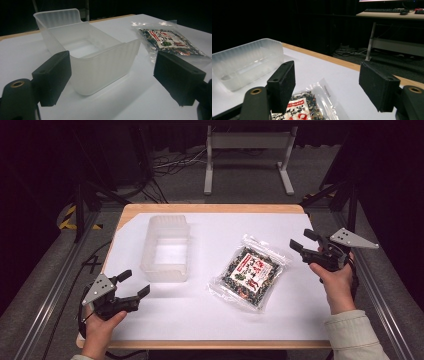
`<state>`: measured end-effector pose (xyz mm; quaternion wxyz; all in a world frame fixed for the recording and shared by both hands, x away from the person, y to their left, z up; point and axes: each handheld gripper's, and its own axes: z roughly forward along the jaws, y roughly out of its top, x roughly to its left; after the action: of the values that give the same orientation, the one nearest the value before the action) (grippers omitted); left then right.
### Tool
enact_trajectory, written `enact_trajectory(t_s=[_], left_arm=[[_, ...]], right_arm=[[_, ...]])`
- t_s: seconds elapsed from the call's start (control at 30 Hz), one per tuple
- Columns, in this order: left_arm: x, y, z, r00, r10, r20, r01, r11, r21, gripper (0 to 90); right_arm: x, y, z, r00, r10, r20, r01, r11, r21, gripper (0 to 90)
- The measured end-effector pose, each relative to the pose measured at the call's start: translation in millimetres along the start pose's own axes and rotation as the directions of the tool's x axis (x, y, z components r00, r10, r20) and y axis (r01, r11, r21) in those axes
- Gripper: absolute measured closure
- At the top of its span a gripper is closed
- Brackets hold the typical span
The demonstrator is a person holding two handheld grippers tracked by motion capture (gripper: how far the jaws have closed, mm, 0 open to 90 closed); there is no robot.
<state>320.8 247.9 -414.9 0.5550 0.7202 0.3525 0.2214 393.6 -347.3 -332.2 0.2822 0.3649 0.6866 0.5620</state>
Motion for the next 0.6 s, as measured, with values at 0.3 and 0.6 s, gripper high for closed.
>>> enact_trajectory(t_s=[0.3, 0.6], left_arm=[[-1.0, -0.3, 0.5, 0.9999, 0.010, -0.001, -0.010, 0.9999, 0.007, 15.6], [-0.9, -0.5, 1.6, 0.9998, 0.020, 0.001, -0.020, 0.9997, 0.012, 15.7]], right_arm=[[-7.6, -12.5, 13.5, 0.9986, -0.030, 0.044, 0.028, 0.998, 0.049, 38.7], [-31.8, -41.4, 29.8, 0.9949, 0.098, 0.020, -0.100, 0.982, 0.163, 38.1]])
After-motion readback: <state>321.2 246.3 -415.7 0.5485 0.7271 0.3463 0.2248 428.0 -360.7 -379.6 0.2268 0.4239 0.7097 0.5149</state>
